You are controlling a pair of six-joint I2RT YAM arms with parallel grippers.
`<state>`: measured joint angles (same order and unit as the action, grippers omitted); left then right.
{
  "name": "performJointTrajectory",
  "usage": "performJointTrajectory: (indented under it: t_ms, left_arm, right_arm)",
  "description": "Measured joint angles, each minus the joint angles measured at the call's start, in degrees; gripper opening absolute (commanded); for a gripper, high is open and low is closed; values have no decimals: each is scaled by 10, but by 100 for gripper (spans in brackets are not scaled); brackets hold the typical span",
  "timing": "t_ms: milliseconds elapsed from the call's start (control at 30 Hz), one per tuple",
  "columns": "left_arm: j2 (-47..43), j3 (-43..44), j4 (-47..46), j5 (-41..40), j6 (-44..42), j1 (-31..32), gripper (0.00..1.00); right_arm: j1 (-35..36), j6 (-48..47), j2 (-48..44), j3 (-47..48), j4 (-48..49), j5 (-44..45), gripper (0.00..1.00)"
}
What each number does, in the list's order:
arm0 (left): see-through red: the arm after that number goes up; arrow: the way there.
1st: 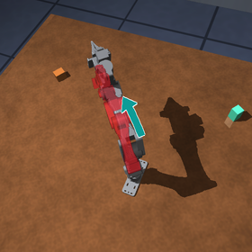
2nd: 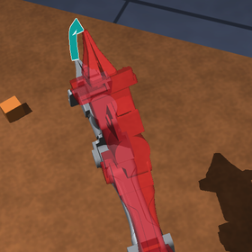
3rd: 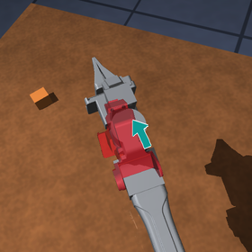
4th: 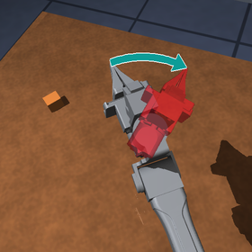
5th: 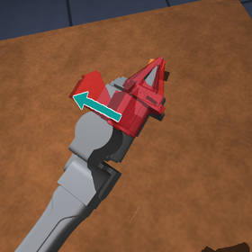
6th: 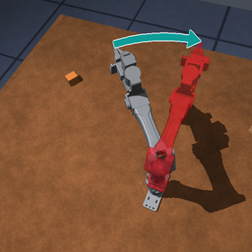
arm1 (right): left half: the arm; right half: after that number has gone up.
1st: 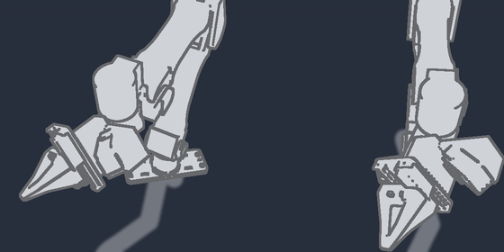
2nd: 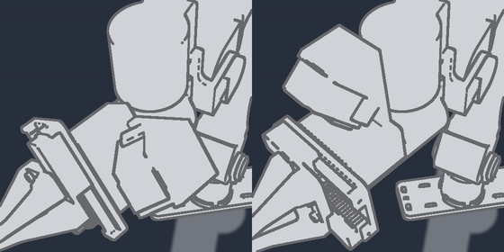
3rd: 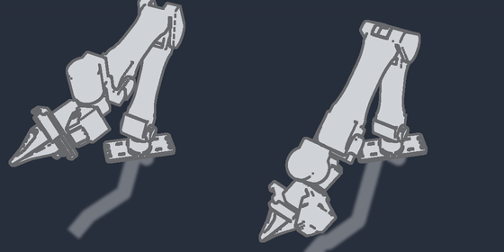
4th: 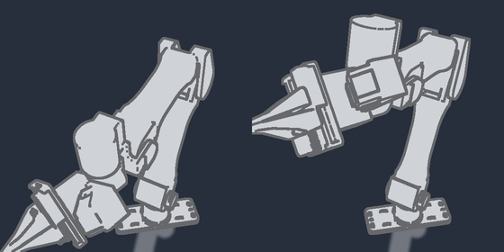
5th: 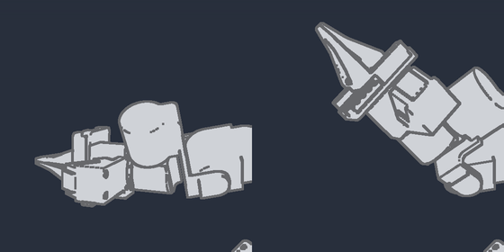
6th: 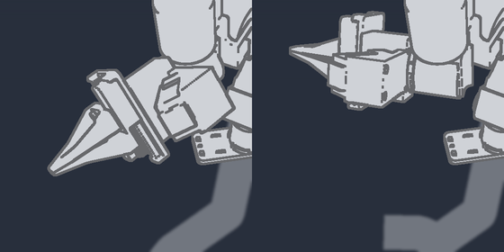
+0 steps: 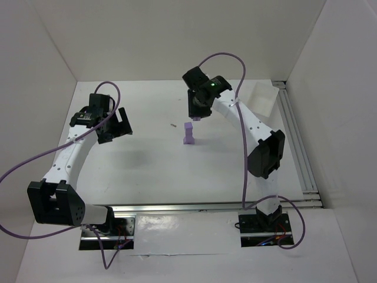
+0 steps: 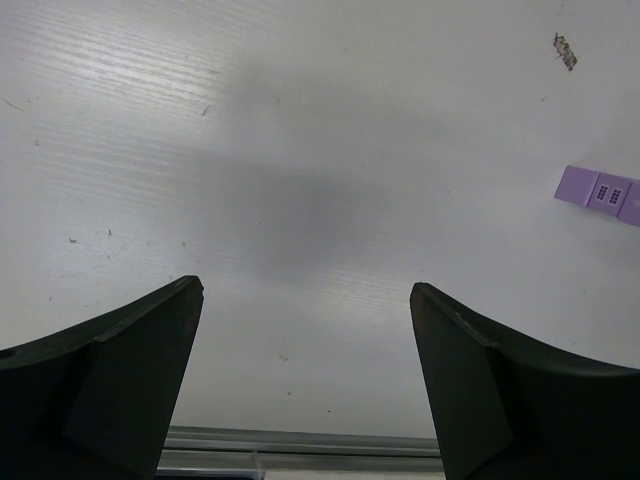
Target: Build the wood block tower
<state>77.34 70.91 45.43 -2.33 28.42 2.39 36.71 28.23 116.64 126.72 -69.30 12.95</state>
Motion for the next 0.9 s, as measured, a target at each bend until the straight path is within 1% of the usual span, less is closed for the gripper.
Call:
performJointTrajectory:
  t_ms: [67, 167, 233, 300, 400, 467, 700, 900]
  left_arm:
    - [0, 0, 0, 0, 0, 0, 98]
    - [0, 0, 0, 0, 0, 0, 98]
    - [0, 0, 0, 1, 0, 0, 98]
    - [0, 0, 0, 1, 0, 0, 98]
    - [0, 0, 0, 1, 0, 0, 98]
    - [0, 0, 0, 1, 0, 0, 98]
    - [0, 0, 0, 1, 0, 0, 98]
    - [0, -1, 0, 1, 0, 0, 98]
  right_arm:
    - [-25, 0, -26, -61, 19, -2, 27]
    - [-88, -3, -71, -184, 54, -12, 27]
    - [-125, -5, -85, -249, 72, -12, 27]
    - [-139, -11, -86, -307, 106, -12, 27]
    - [-134, -20, -85, -378, 152, -30, 27]
    - [-131, -26, -85, -410, 180, -40, 27]
    - [-131, -48, -85, -482, 292, -80, 27]
    - [-131, -53, -85, -518, 336, -90, 28]
